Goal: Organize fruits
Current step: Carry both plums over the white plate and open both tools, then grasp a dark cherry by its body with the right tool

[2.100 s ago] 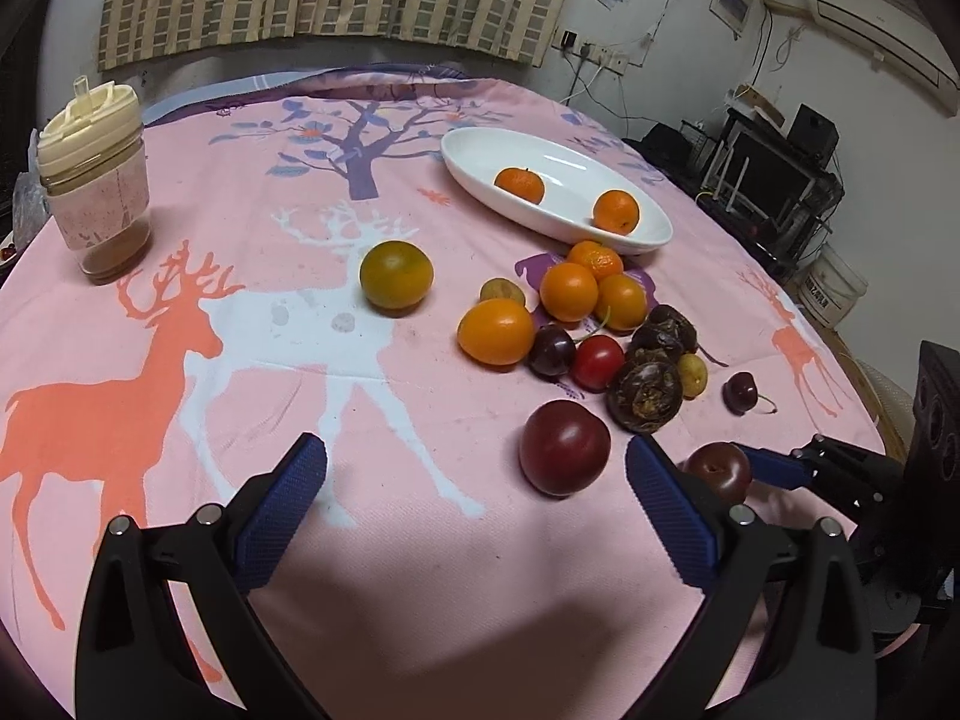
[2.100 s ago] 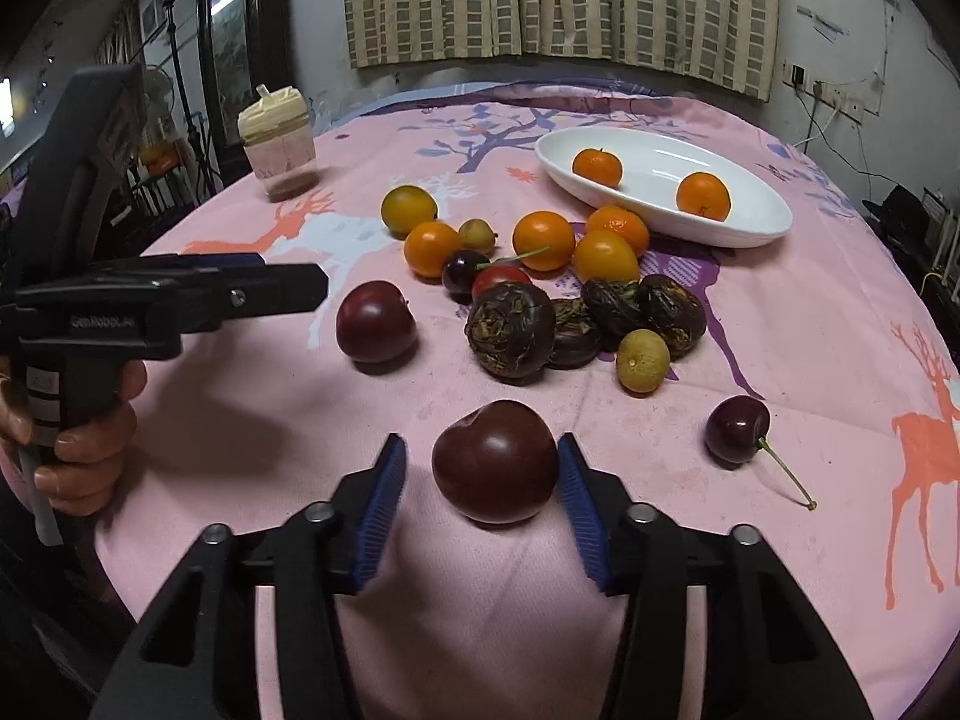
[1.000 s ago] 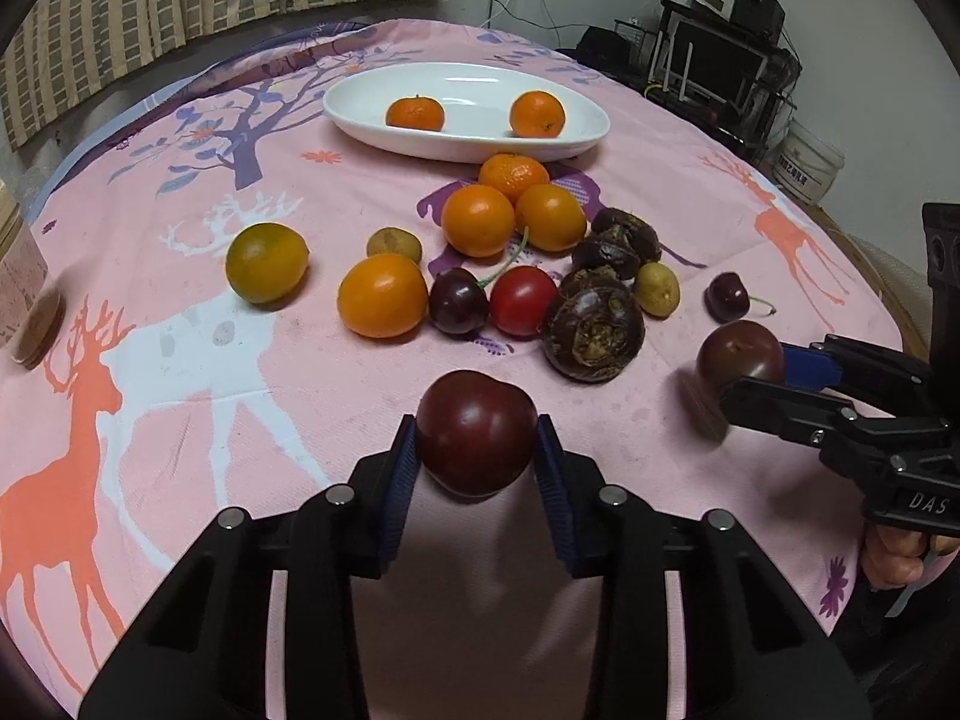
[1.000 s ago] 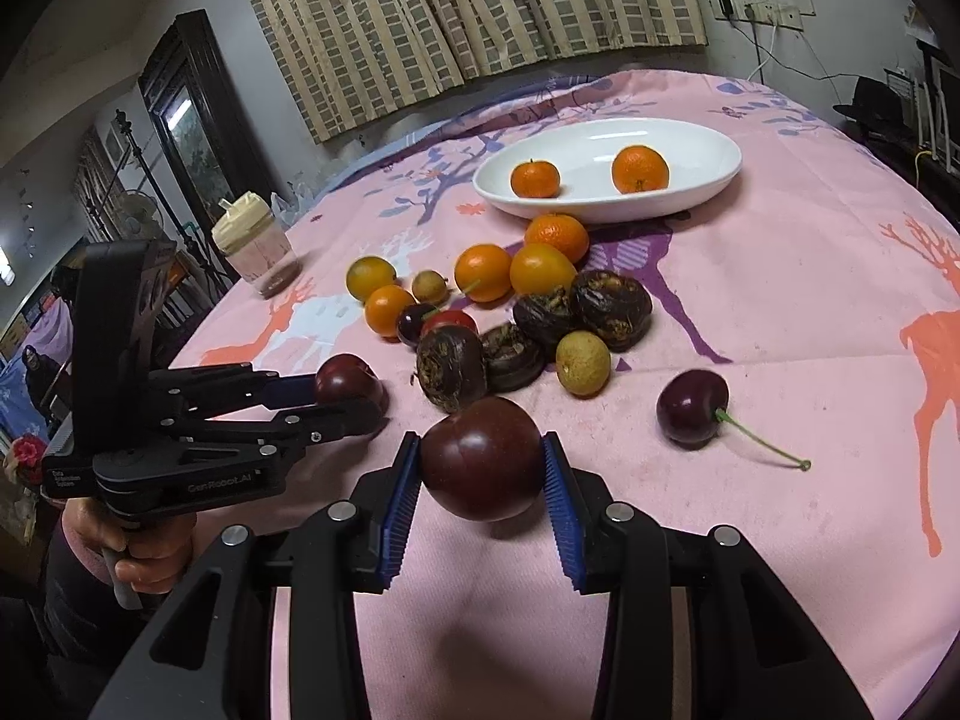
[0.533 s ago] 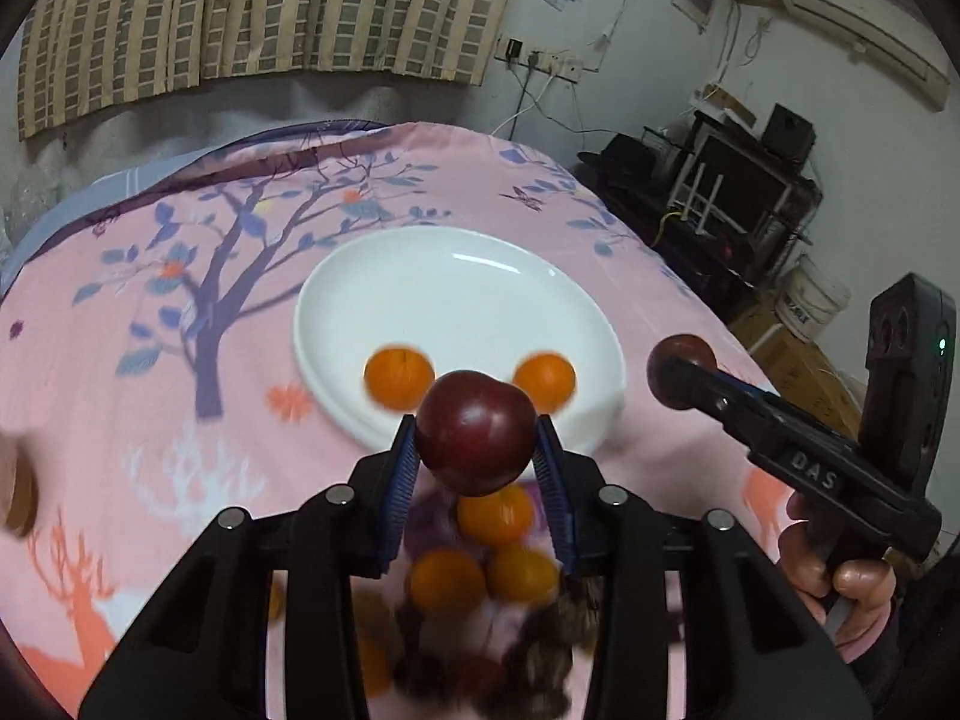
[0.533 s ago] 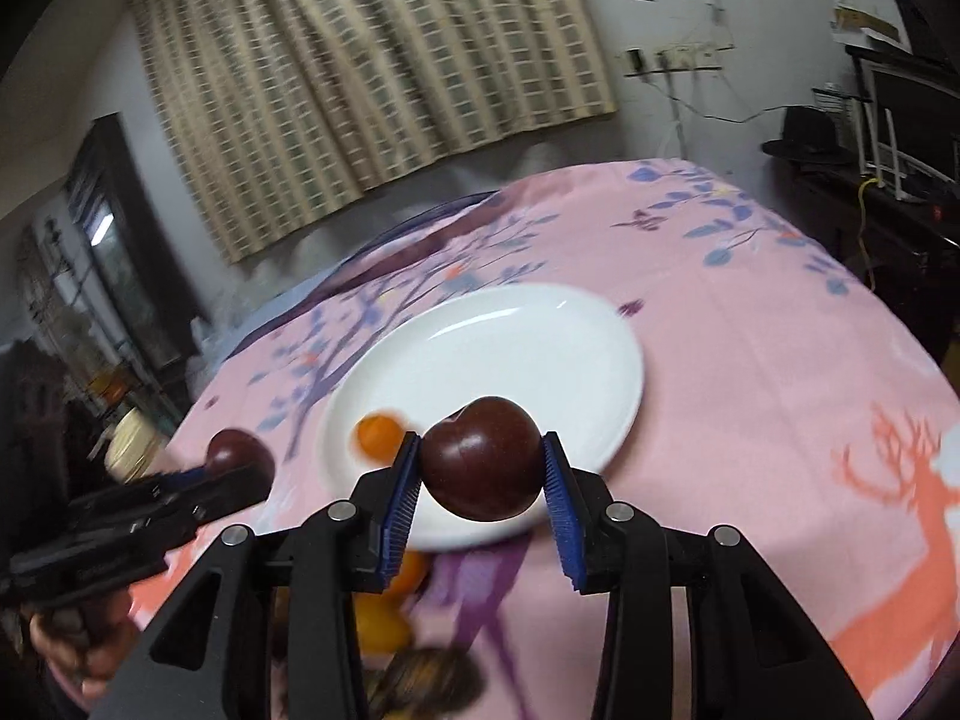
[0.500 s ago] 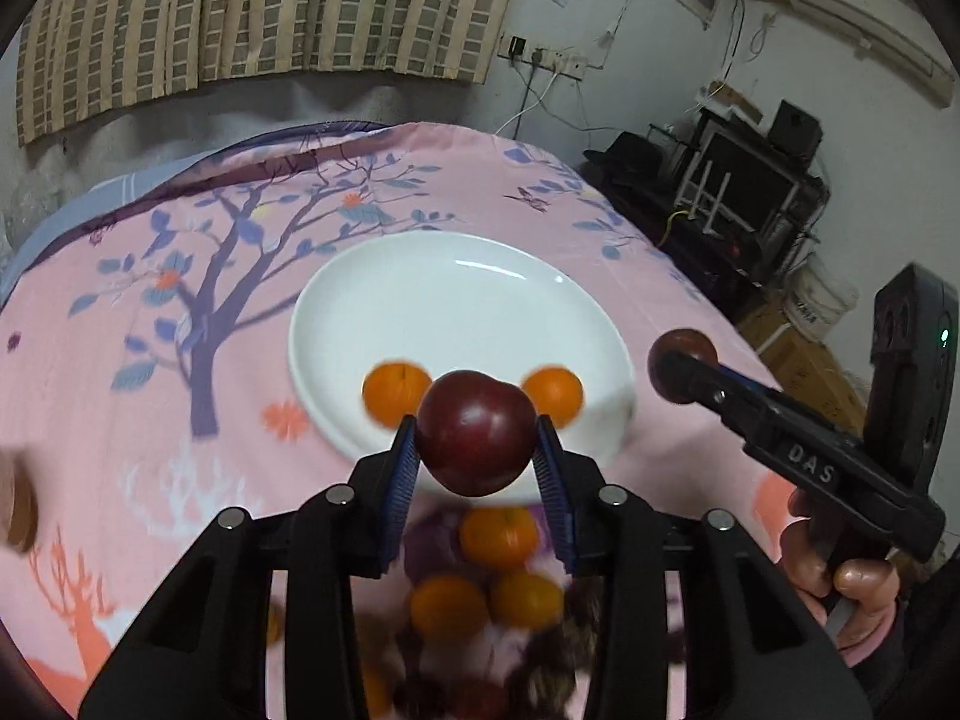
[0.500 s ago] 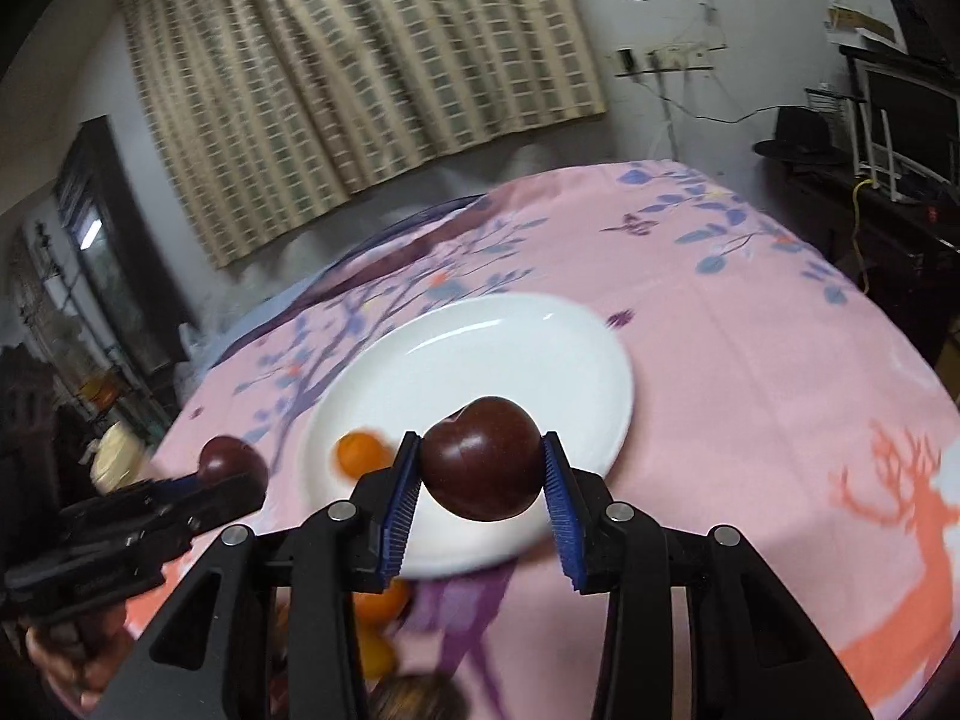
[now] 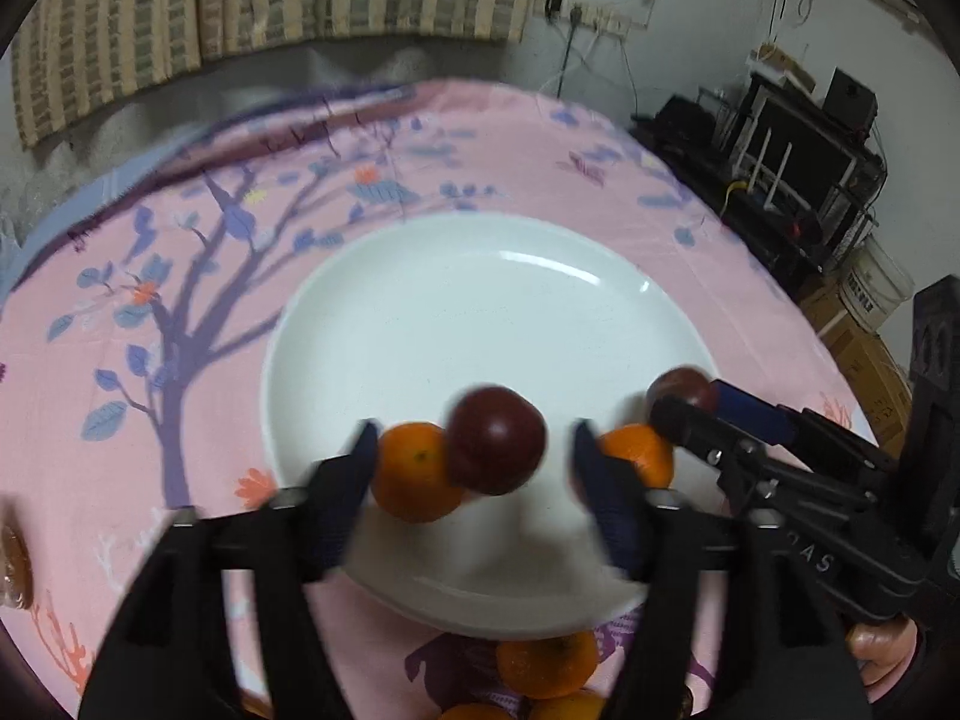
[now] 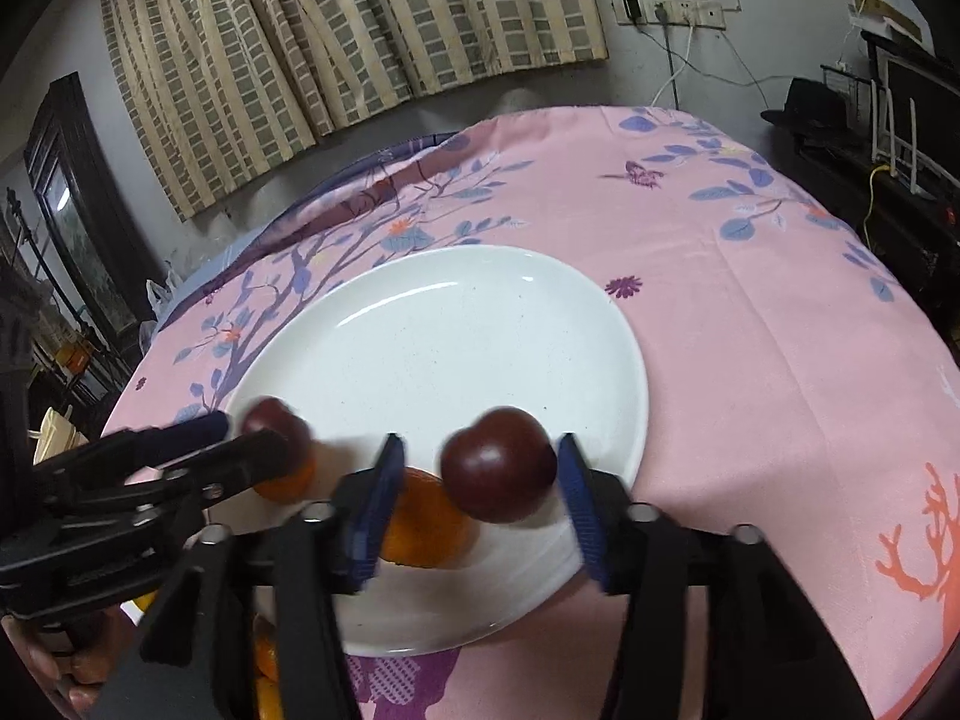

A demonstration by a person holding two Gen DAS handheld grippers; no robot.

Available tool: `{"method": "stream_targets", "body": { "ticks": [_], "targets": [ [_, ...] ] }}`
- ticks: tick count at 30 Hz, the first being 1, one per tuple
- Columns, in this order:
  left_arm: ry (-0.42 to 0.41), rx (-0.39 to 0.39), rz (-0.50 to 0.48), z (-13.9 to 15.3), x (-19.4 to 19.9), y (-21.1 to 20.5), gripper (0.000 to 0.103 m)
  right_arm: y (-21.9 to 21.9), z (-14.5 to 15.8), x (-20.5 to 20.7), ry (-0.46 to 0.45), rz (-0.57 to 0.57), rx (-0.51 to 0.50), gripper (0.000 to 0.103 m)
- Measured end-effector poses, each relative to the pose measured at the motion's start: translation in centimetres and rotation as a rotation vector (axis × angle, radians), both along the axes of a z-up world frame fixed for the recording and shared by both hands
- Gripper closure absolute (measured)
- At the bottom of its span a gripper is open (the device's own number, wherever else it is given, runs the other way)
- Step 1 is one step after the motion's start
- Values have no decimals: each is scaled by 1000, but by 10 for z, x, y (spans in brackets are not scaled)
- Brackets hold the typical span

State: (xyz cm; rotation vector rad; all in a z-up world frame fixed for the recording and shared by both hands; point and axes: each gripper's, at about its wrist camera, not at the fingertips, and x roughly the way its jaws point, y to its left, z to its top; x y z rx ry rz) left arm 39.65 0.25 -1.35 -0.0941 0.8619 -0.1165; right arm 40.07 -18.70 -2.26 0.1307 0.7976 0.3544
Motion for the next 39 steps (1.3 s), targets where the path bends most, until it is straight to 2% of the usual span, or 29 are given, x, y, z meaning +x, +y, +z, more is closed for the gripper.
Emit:
{"method": "stream_targets", "body": {
  "ticks": [1,4,8,13,18,21,24,26,28,33,36,37,39],
  "targets": [
    [-42,3,2,10,-11,2,16,1,4,-5,-18,3,-6,39],
    [-101,7,10,31,-41,12,7,1,17,-27,-71,13,-15,35],
    [-144,-35,35,41,-97,36,5,0,18,-66,-86,39,-19,34],
    [-141,-63,75,24,-167,66,5,-9,18,-121,-88,67,-7,32],
    [-85,-94,107,-8,-223,90,5,-28,16,-173,-84,39,53,30],
    [-56,-120,98,-25,-241,95,5,-35,4,-191,-59,20,66,29],
    [-28,-83,97,-41,-250,92,5,-42,-7,-204,-1,-3,81,29],
    [-26,-82,75,-39,-251,90,5,-44,-10,-210,5,2,80,29],
    [-62,-70,67,-38,-255,88,5,-40,-13,-215,0,17,36,29],
    [-42,-68,46,-40,-252,86,5,-19,-14,-222,-35,74,-78,30],
    [-37,-87,54,-41,-252,89,5,-7,-18,-219,-8,105,-142,40],
    [-34,-95,55,-42,-252,90,5,-6,-20,-218,8,107,-147,45],
    [-25,-111,55,-43,-251,91,5,-9,-23,-215,27,99,-135,48]
  ]
}}
